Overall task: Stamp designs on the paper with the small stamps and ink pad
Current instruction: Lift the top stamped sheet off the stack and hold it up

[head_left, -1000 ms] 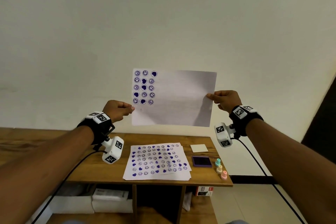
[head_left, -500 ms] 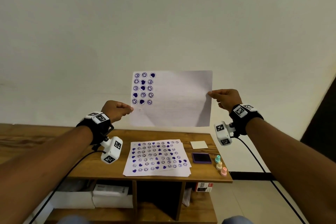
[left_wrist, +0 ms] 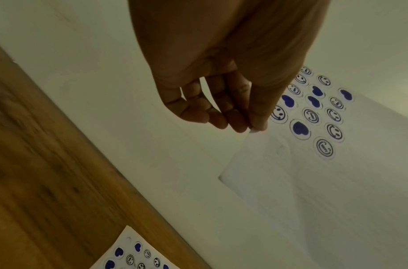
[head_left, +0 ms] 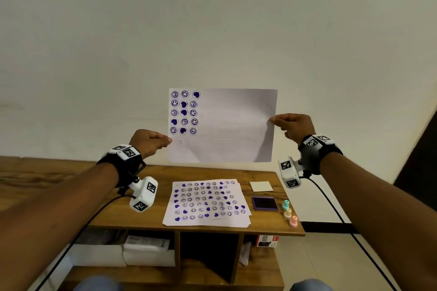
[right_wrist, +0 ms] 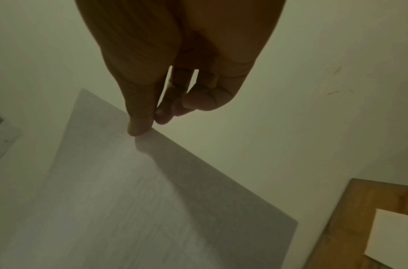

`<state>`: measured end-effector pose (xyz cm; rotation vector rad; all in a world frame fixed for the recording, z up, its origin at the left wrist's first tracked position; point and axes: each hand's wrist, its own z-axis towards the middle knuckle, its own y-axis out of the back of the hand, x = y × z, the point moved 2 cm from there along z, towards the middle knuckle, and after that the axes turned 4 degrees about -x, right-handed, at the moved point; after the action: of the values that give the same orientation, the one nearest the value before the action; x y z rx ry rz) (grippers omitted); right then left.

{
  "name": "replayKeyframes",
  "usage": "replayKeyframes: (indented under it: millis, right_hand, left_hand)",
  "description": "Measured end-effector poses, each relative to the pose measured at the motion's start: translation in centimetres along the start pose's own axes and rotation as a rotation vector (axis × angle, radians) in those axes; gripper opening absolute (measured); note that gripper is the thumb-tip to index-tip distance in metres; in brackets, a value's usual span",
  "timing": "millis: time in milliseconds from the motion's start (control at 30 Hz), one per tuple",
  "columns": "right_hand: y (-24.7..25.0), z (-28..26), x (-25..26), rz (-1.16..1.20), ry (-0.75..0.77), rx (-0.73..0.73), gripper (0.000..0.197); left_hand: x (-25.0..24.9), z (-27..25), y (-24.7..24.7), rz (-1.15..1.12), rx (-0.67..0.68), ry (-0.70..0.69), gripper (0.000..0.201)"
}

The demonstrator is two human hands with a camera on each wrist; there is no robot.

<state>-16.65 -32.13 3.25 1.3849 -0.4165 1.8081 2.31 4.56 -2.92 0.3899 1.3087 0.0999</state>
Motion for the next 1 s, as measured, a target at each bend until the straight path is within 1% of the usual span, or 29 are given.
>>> replayKeyframes:
  millis: [500,733,833,900,1000]
  right_hand:
    - [-0.4,-0.1,-0.4,0.024,-0.013,0.006,0.022]
    - [-0.8,-0.4,-1.1,0.017,-0.016,0.020,0.020]
    - [-1.1,-0.4,-1.7,0.023,-0.034,0.023,0.015]
    - [-1.3,-0.5,-2.0,0.029,-0.039,0.025,0.013]
    - [-1.6,-0.4,-2.5,0.037,-0.048,0.020,0.017]
  left_hand:
    - [0.7,0.4,0.3,0.040,-0.006,-0.001,0.010]
    - [1.9,0.5,0.0,0.133,0.007,-0.024,0.010]
    - [2.4,0.5,-0.3,0.173,-0.008,-0.026,0.020]
    - [2.6,0.4,-0.5,0.184,-0.031,-0.019,0.021]
    - [2.9,0.2,-0.8,0.211,-0.081,-0.022,0.020]
